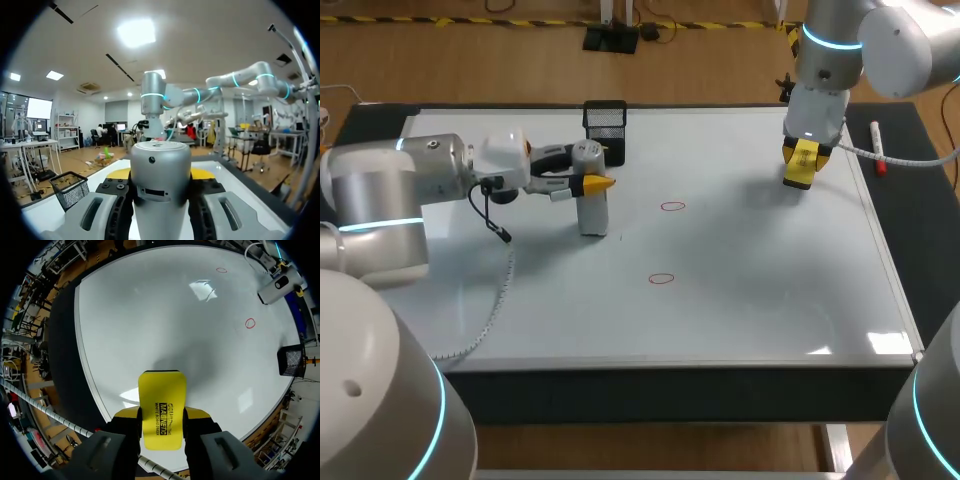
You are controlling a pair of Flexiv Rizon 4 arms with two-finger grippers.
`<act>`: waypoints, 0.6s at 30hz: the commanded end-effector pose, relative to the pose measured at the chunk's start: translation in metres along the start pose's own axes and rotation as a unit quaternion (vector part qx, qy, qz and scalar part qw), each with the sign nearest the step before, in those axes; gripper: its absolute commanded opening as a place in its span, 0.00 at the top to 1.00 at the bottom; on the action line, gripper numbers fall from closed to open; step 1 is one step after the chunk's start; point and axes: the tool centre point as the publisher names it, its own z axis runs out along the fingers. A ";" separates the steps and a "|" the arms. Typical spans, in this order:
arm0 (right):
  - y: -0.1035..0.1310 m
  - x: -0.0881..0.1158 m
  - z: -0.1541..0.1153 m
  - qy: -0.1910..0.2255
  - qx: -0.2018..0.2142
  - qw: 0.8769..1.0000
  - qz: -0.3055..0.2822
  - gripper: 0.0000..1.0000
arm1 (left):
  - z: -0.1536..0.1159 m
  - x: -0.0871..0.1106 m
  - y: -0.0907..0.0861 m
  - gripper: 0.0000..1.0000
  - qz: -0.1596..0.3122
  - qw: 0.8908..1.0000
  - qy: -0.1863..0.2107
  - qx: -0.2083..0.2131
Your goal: Pick up the inspection probe, press it on each red-marked spot on the whiteboard one by one, put down the probe, pick up the eraser, and wipe off all the red marks.
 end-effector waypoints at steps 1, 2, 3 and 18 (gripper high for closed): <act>0.000 0.001 -0.002 0.001 0.001 1.000 -0.001 1.00 | -0.002 0.000 -0.010 1.00 0.009 1.000 0.000 0.004; 0.000 0.001 -0.002 0.001 0.001 1.000 -0.001 1.00 | -0.004 -0.002 -0.013 1.00 0.010 1.000 0.000 0.010; 0.000 0.001 -0.002 0.001 0.001 1.000 -0.001 1.00 | -0.007 -0.004 -0.015 1.00 0.011 1.000 -0.002 0.012; 0.000 0.001 -0.002 0.001 0.001 1.000 -0.001 1.00 | -0.072 -0.047 -0.049 1.00 0.029 0.998 -0.053 0.020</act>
